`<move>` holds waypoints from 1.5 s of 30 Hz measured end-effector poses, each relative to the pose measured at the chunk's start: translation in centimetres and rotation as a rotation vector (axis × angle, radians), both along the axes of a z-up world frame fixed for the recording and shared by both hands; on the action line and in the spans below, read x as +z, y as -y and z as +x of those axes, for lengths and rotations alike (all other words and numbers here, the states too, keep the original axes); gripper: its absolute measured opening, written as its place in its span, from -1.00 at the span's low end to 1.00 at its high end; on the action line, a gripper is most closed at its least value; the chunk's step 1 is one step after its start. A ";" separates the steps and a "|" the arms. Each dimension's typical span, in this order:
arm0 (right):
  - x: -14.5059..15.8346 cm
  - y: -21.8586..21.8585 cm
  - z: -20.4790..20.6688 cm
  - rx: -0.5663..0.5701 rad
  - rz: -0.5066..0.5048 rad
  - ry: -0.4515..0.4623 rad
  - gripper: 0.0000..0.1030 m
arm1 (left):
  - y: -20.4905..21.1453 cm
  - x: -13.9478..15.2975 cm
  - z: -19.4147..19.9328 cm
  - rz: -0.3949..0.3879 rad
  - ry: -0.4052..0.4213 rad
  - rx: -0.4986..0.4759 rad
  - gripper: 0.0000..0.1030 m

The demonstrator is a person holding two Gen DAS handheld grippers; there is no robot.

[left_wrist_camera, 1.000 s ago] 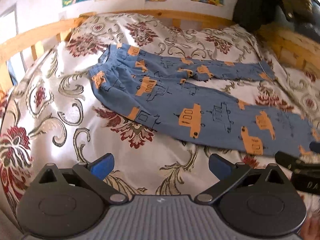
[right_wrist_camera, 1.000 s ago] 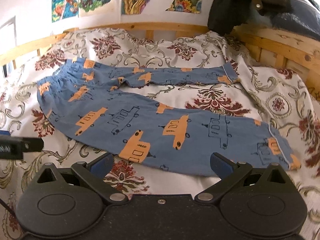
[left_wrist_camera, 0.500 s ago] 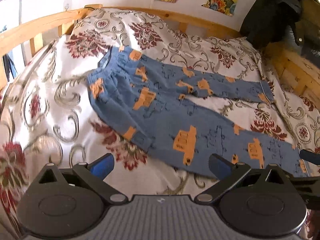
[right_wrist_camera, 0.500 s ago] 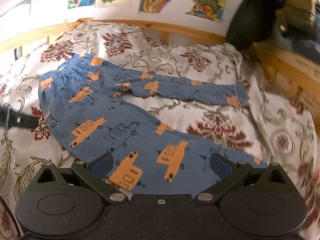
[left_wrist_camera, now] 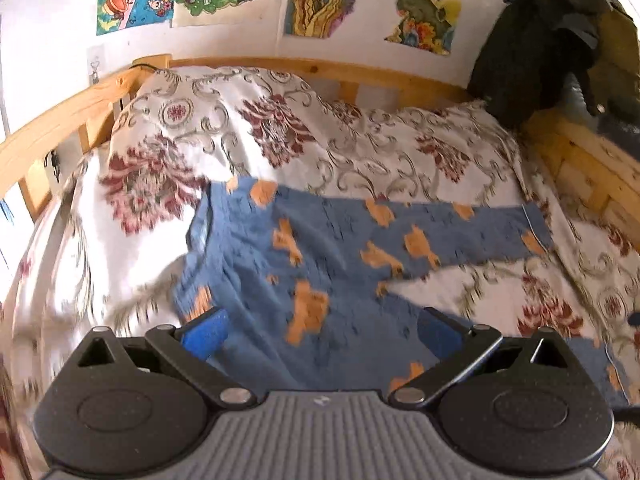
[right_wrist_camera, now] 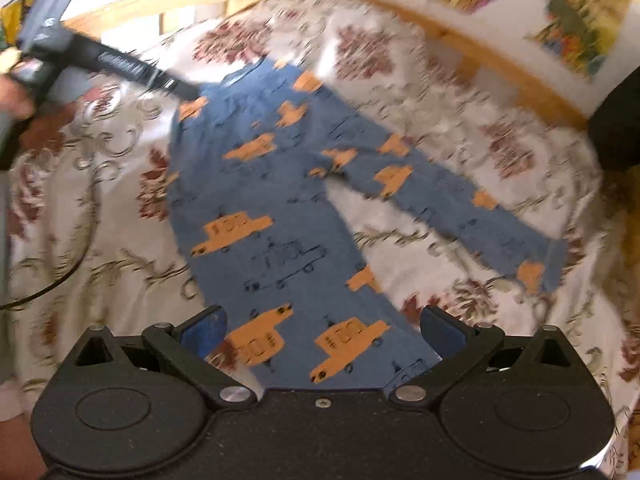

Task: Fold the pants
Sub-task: 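Move both tools down to the pant leg cuffs, then close the left tool on one cuff while the right tool grasps the other cuff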

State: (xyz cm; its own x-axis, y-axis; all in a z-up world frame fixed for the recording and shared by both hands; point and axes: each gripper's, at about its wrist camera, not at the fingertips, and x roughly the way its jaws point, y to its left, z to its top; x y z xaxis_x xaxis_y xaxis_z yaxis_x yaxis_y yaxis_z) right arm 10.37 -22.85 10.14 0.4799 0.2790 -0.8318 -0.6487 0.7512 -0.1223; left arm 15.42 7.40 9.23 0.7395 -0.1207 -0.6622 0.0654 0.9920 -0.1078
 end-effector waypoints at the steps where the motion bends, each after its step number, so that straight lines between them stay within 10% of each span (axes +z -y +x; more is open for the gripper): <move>1: 0.5 0.3 1.1 0.005 0.013 -0.064 0.99 | -0.3 0.2 1.0 0.004 -0.006 -0.011 1.00; 5: 1.4 1.1 6.0 -0.040 0.088 -0.110 0.99 | -1.0 0.3 5.7 0.024 -0.037 -0.051 1.00; 10: -0.8 1.5 11.9 -0.076 0.152 0.092 0.99 | -0.8 -1.1 12.1 0.084 -0.034 -0.087 1.00; 27: -11.2 5.6 39.7 -0.109 0.204 -0.015 0.70 | 6.8 -8.2 33.8 0.337 -0.161 -0.429 0.99; 32: -13.0 6.4 41.6 -0.067 0.217 -0.072 0.47 | 7.1 -10.2 36.5 0.300 -0.303 -0.574 0.96; 42: -15.2 7.8 42.5 -0.133 0.215 -0.046 0.36 | 8.0 -12.6 38.4 0.427 -0.439 -0.616 0.28; 45: -15.4 7.3 42.6 -0.100 0.206 -0.058 0.00 | 8.7 -12.8 38.0 0.480 -0.459 -0.638 0.04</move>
